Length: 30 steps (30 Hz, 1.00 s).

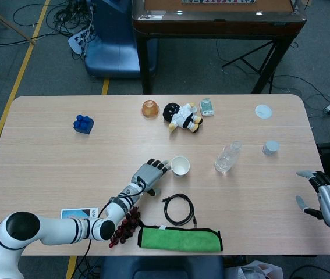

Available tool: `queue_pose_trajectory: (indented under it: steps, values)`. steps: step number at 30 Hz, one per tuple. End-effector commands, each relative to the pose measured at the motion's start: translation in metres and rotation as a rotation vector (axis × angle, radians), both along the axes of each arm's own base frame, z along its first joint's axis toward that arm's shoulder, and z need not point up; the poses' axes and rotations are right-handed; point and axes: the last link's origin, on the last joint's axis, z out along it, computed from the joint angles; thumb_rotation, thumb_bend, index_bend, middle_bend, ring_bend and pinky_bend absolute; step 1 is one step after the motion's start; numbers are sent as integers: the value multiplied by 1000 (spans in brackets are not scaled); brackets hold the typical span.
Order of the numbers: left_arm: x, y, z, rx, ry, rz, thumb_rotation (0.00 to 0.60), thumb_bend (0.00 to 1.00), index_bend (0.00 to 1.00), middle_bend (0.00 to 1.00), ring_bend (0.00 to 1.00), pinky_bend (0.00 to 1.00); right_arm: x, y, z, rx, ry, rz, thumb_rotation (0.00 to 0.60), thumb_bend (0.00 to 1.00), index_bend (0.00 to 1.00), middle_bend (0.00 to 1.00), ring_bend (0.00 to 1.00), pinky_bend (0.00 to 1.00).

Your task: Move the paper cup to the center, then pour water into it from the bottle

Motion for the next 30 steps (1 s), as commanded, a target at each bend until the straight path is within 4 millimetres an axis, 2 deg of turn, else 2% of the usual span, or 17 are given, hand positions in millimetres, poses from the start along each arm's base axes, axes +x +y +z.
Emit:
queue_pose_trajectory:
  steps: [1, 7, 12, 21, 30]
  values:
    - [3, 0, 2, 3, -1, -3, 600, 325, 3, 0, 0, 20, 0, 0, -1, 4, 2, 0, 600, 336, 277, 287, 221, 401]
    - [-2, -2, 6, 18, 19, 5, 600, 325, 0, 0, 0, 20, 1, 0, -2, 5, 2, 2, 600, 336, 276, 287, 222, 401]
    - [-20, 0, 23, 57, 38, 45, 600, 325, 0, 0, 0, 20, -1, 0, -3, 12, 2, -3, 600, 336, 276, 287, 221, 401]
    - [-53, -6, 73, 142, 41, 83, 600, 325, 0, 0, 0, 20, -1, -2, -9, 27, 16, -7, 600, 335, 276, 287, 221, 401]
    - [-96, -28, 129, 235, 28, 127, 600, 325, 0, 0, 0, 20, 1, -2, -11, 13, 26, 2, 600, 336, 276, 287, 221, 401]
